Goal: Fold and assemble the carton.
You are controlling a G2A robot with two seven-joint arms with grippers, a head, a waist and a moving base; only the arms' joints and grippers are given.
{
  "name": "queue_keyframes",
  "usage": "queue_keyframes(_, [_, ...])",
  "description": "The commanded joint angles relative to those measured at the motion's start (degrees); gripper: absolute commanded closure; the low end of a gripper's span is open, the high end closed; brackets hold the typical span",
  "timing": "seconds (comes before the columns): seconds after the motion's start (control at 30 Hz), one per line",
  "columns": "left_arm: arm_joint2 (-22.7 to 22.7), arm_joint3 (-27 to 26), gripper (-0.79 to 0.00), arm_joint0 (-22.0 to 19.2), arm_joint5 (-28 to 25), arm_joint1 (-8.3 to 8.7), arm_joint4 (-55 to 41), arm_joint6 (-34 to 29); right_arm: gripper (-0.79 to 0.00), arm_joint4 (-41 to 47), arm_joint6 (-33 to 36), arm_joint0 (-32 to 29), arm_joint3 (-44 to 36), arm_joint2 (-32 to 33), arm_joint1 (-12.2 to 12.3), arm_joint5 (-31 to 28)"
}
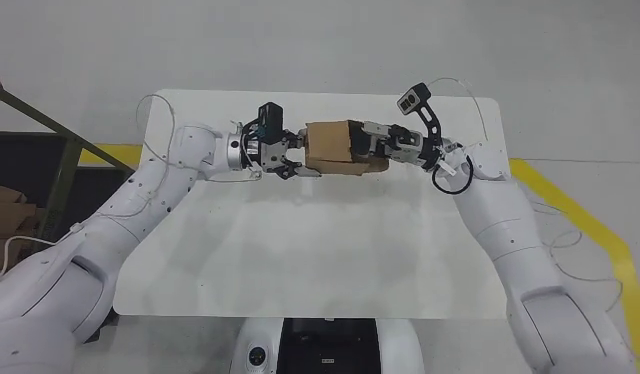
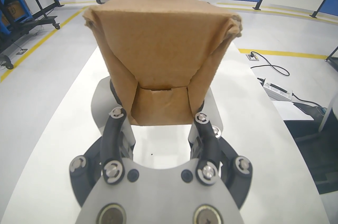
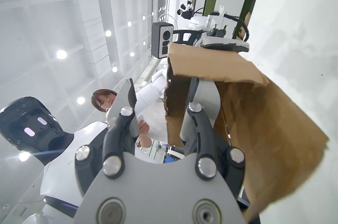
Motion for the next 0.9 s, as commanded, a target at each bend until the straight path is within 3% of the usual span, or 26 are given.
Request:
queue_keyframes(0.0, [-0.98,0.23,-0.437,0.69,0.33,0.25,-0.41,-0.15,-0.351,-0.42,-0.53,-0.17,0.09,1.12,0.38,-0.31])
queue_keyframes(0.1, [-2.66,0.24,-0.440,1.80,0.84,0.78,-0.55,-0.51,-0.326,-1.99,-1.42,-0.50,-0.18,2.81,1.09,-0.74])
queue_keyframes(0.13, [-3.27,0.26,-0.443,2.16,1.20,0.97,-0.58,-0.63,-0.283,-2.55,-1.91,-0.60,-0.37,3.46,1.35,-0.91])
queue_keyframes(0.17, [-3.82,0.14,-0.443,2.55,1.42,1.14,-0.62,-0.74,-0.191,-3.19,-2.17,-0.78,-0.72,3.99,1.60,-0.93])
queue_keyframes(0.2, [-4.40,0.06,-0.443,2.90,1.69,1.31,-0.66,-0.88,0.000,-3.83,-2.02,-0.98,-1.26,4.38,1.84,-0.65])
queue_keyframes(0.53, [-7.94,-2.82,-0.431,5.36,3.22,1.79,-0.95,-2.51,0.000,-8.45,3.02,-5.85,-11.03,4.54,3.50,6.06])
queue_keyframes(0.6, [-8.22,-3.33,-0.462,5.67,3.15,1.67,-1.11,-2.85,0.000,-8.91,2.43,-7.00,-12.80,4.11,3.58,6.79])
queue_keyframes(0.87, [-8.97,-5.08,-0.453,6.39,2.49,1.10,-0.91,-4.30,0.000,-11.58,-2.43,-8.22,-15.26,2.74,3.64,7.69])
